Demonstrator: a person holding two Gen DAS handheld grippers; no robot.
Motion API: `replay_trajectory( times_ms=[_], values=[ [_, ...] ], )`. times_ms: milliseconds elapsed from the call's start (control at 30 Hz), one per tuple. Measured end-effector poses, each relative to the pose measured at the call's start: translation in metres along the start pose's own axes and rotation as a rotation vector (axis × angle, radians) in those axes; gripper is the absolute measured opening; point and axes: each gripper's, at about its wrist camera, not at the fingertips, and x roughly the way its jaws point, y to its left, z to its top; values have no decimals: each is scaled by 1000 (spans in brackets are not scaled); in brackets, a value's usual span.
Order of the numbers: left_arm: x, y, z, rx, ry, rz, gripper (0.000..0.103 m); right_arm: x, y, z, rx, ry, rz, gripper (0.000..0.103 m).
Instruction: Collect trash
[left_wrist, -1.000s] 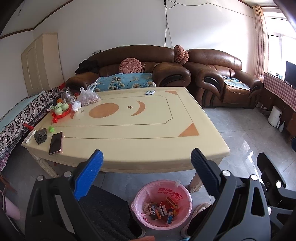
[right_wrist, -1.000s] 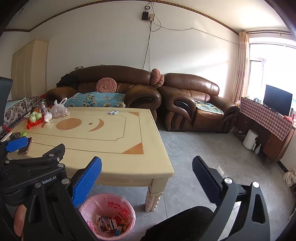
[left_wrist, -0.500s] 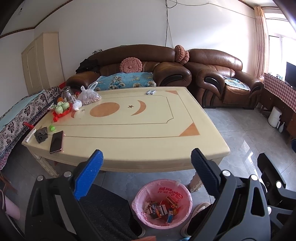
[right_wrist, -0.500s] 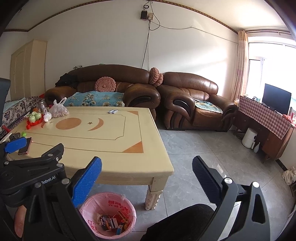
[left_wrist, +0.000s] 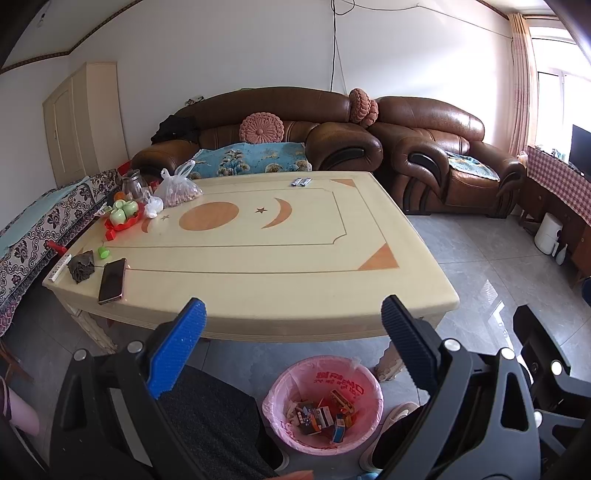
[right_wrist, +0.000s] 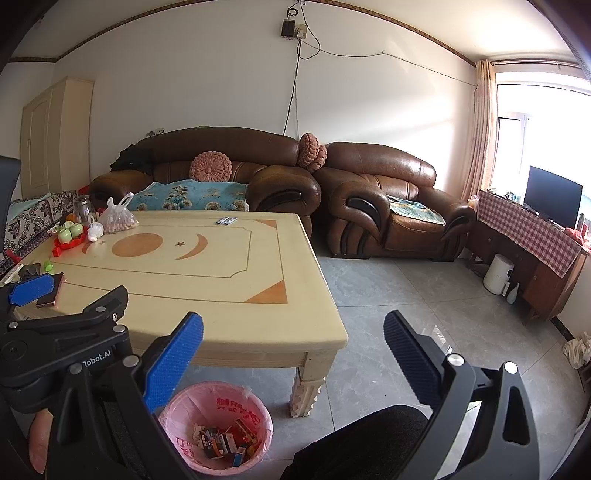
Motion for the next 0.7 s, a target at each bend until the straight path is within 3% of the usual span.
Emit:
replay_trajectory(
  times_ms=[700],
  values=[
    [1, 2, -1, -1, -1, 3, 93, 0, 0, 0, 0, 2, 3, 96]
  ],
)
